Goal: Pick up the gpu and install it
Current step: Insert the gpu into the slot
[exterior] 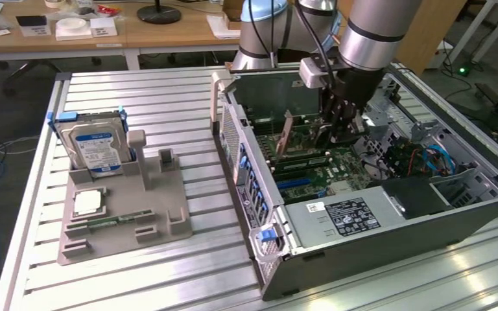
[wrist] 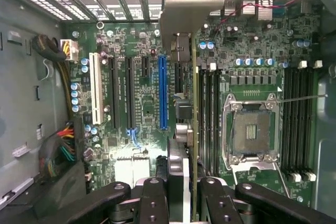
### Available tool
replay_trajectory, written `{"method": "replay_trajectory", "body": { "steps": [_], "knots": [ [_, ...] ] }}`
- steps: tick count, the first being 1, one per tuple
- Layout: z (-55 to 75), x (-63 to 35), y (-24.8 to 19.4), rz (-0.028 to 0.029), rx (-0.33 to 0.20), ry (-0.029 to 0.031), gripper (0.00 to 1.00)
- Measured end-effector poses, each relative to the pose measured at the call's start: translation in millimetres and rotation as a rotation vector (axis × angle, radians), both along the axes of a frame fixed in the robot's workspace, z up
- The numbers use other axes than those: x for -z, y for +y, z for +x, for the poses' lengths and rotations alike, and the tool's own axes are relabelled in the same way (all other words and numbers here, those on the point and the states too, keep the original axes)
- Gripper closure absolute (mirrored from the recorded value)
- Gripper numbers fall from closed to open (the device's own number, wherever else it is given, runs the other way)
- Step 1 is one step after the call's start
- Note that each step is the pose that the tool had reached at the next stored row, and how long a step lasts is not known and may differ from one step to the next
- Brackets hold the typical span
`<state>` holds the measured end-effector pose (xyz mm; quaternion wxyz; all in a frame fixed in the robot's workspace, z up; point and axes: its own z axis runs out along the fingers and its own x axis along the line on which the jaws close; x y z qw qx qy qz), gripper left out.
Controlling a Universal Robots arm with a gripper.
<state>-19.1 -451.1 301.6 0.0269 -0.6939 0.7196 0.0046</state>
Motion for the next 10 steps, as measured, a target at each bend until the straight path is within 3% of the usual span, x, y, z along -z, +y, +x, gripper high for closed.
{"method": "replay_trajectory", "body": {
  "steps": [10],
  "knots": [
    [-4.3, 2.4, 0.0, 0.0, -0.007, 0.0007, 0.72]
  ]
}}
